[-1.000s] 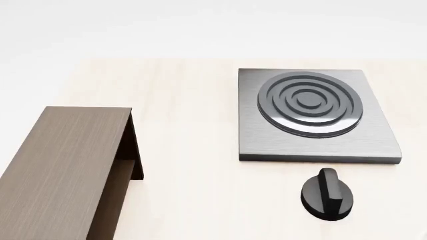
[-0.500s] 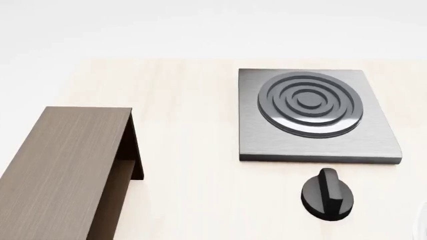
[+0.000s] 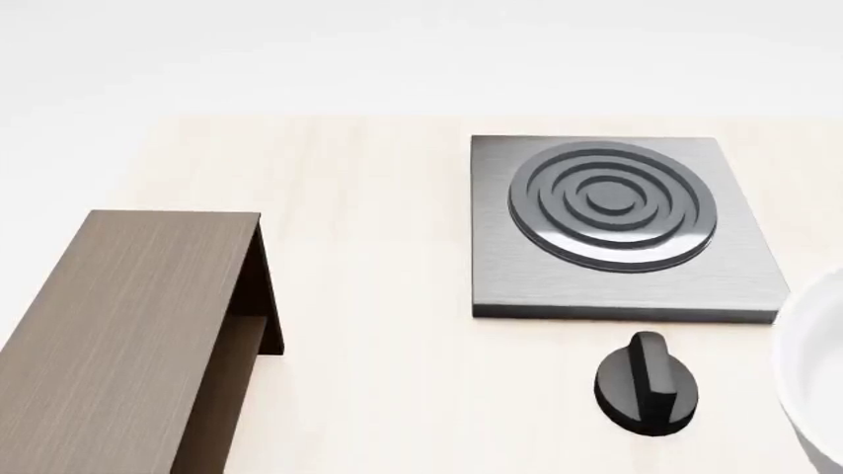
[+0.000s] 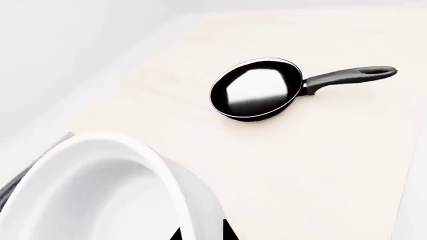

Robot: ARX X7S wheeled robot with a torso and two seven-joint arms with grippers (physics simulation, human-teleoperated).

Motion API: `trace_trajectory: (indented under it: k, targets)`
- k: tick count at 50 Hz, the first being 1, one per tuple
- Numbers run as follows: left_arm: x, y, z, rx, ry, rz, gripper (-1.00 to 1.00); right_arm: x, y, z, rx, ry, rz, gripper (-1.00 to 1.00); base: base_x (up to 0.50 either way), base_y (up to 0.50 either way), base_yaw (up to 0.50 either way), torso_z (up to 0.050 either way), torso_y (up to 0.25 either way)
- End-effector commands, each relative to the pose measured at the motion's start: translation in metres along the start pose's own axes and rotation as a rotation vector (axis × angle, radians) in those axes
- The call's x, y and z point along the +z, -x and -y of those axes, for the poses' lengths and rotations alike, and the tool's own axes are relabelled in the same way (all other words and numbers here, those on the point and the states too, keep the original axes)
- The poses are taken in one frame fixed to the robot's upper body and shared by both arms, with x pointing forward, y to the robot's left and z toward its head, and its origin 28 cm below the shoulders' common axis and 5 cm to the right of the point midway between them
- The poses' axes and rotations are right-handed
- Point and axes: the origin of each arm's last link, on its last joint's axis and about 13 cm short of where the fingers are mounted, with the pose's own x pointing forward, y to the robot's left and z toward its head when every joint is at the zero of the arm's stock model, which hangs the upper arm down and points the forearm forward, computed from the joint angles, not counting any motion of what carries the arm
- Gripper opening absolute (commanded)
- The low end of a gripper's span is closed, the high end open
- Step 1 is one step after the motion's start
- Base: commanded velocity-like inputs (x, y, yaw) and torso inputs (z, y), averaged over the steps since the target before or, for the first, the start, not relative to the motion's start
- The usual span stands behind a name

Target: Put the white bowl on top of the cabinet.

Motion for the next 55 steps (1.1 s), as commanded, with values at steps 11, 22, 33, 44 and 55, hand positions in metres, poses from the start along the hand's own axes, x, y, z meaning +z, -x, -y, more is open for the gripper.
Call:
trace_trajectory:
  k: [11,22,33,44,55]
  targets:
    - [-0.011,0.004,0.001,-0.035,-0.044,-0.015,1.0,0.031,0.013,-0.038,0.107,0.034,0.09,-1.0,0.0,0.0,0.0,0.0,0.001]
    - [-0.011,0.004,0.001,-0.033,-0.042,-0.018,1.0,0.044,0.021,-0.062,0.164,0.065,0.108,-1.0,0.0,0.0,0.0,0.0,0.001]
    - [-0.011,0.004,0.0,-0.033,-0.041,-0.019,1.0,0.056,0.03,-0.081,0.198,0.096,0.135,-1.0,0.0,0.0,0.0,0.0,0.002]
    - [-0.011,0.005,0.0,-0.031,-0.04,-0.018,1.0,0.067,0.036,-0.101,0.24,0.127,0.155,-1.0,0.0,0.0,0.0,0.0,0.001]
    - [-0.011,0.005,0.0,-0.031,-0.04,-0.018,1.0,0.069,0.041,-0.126,0.301,0.172,0.164,-1.0,0.0,0.0,0.0,0.0,0.001]
